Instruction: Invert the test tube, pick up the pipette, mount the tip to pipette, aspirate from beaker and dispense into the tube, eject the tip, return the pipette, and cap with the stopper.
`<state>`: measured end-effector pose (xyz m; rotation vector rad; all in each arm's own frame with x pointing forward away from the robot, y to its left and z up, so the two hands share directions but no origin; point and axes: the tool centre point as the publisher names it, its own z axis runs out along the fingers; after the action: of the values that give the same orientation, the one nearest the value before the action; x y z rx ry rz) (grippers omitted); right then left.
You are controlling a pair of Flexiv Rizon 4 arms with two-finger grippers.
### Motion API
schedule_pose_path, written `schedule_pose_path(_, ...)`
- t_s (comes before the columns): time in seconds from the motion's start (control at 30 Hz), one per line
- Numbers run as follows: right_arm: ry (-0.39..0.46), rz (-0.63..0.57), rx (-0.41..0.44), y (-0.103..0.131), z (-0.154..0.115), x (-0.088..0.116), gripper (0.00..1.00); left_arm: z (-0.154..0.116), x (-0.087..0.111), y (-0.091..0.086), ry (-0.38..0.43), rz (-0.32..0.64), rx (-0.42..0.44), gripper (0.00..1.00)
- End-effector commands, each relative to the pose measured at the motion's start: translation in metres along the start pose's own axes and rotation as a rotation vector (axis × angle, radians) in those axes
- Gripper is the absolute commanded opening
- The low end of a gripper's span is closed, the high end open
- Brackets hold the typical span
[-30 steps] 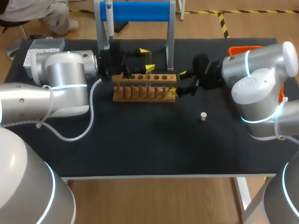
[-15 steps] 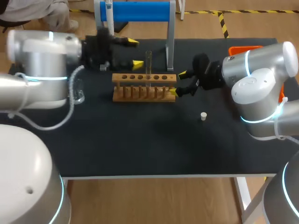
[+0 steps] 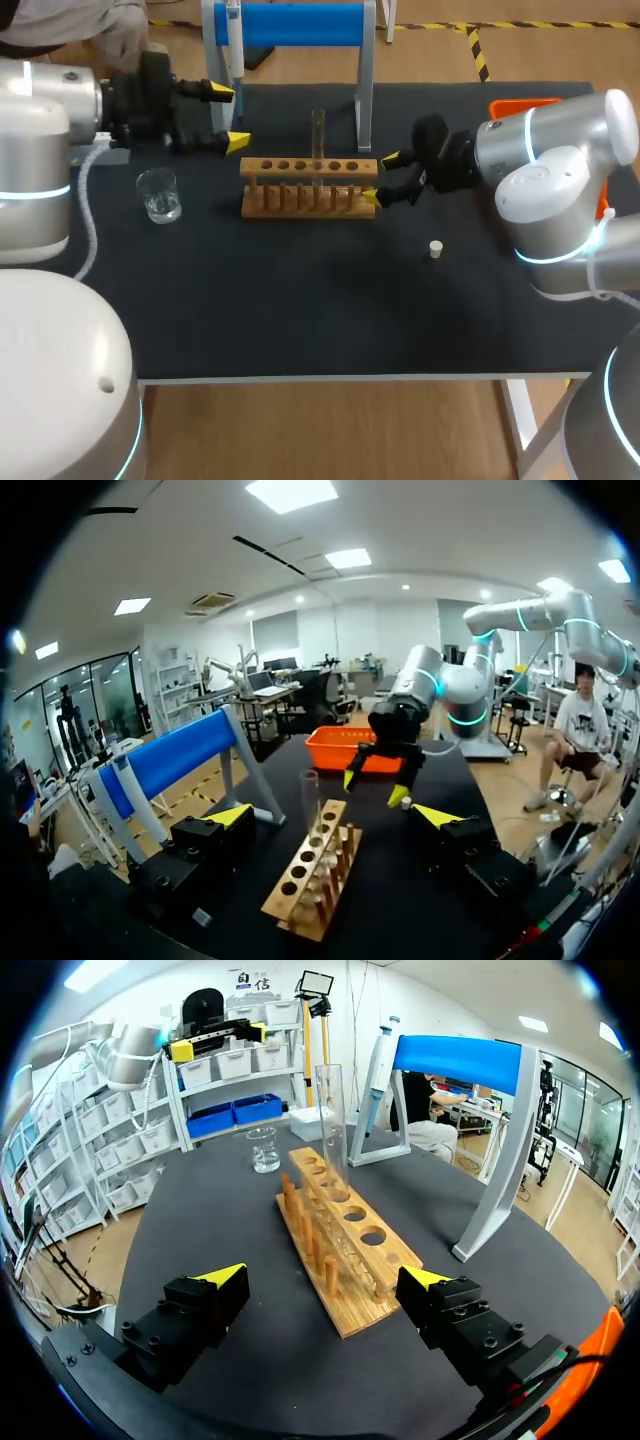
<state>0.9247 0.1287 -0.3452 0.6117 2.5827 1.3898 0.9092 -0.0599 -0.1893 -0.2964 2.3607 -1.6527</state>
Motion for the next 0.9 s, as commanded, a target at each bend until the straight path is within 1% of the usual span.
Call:
schedule_pose_path(0.03, 0.001, 0.000, 0.000, 0.000, -0.001, 0.000, 1.00, -0.005, 0.001, -0.001, 0.002, -0.001, 0.000, 1.00)
schedule_pose_path(0.27, 0.001, 0.000, 0.000, 0.000, -0.001, 0.000, 1.00, -0.005, 0.001, -0.001, 0.002, -0.001, 0.000, 1.00)
schedule_pose_path(0.4, 0.001, 0.000, 0.000, 0.000, -0.001, 0.000, 1.00, -0.032, -0.009, 0.015, -0.096, -0.058, -0.017, 1.00)
schedule_pose_path(0.5, 0.001, 0.000, 0.000, 0.000, -0.001, 0.000, 1.00, -0.057, -0.017, 0.032, -0.170, -0.093, -0.053, 1.00)
schedule_pose_path(0.57, 0.001, 0.000, 0.000, 0.000, -0.001, 0.000, 1.00, -0.081, -0.023, 0.045, -0.244, -0.130, -0.087, 1.00)
schedule_pose_path(0.6, 0.001, 0.000, 0.000, 0.000, -0.001, 0.000, 1.00, -0.087, -0.025, 0.050, -0.260, -0.143, -0.098, 1.00)
schedule_pose_path(0.63, 0.001, 0.000, 0.000, 0.000, -0.001, 0.000, 1.00, -0.102, -0.029, 0.060, -0.297, -0.170, -0.119, 1.00)
schedule_pose_path(0.67, 0.001, 0.000, 0.000, 0.000, -0.001, 0.000, 1.00, -0.110, -0.029, 0.064, -0.326, -0.185, -0.125, 1.00)
schedule_pose_path(0.77, 0.001, 0.000, 0.000, 0.000, -0.001, 0.000, 1.00, -0.144, -0.036, 0.085, -0.427, -0.241, -0.151, 1.00)
schedule_pose_path(0.8, 0.001, 0.000, 0.000, 0.000, -0.001, 0.000, 1.00, -0.151, -0.037, 0.089, -0.456, -0.257, -0.150, 1.00)
schedule_pose_path(0.83, 0.001, 0.000, 0.000, 0.000, -0.001, 0.000, 1.00, -0.164, -0.039, 0.097, -0.498, -0.279, -0.154, 1.00)
schedule_pose_path(0.9, 0.001, 0.000, 0.000, 0.000, -0.001, 0.000, 1.00, -0.178, -0.040, 0.106, -0.563, -0.313, -0.161, 1.00)
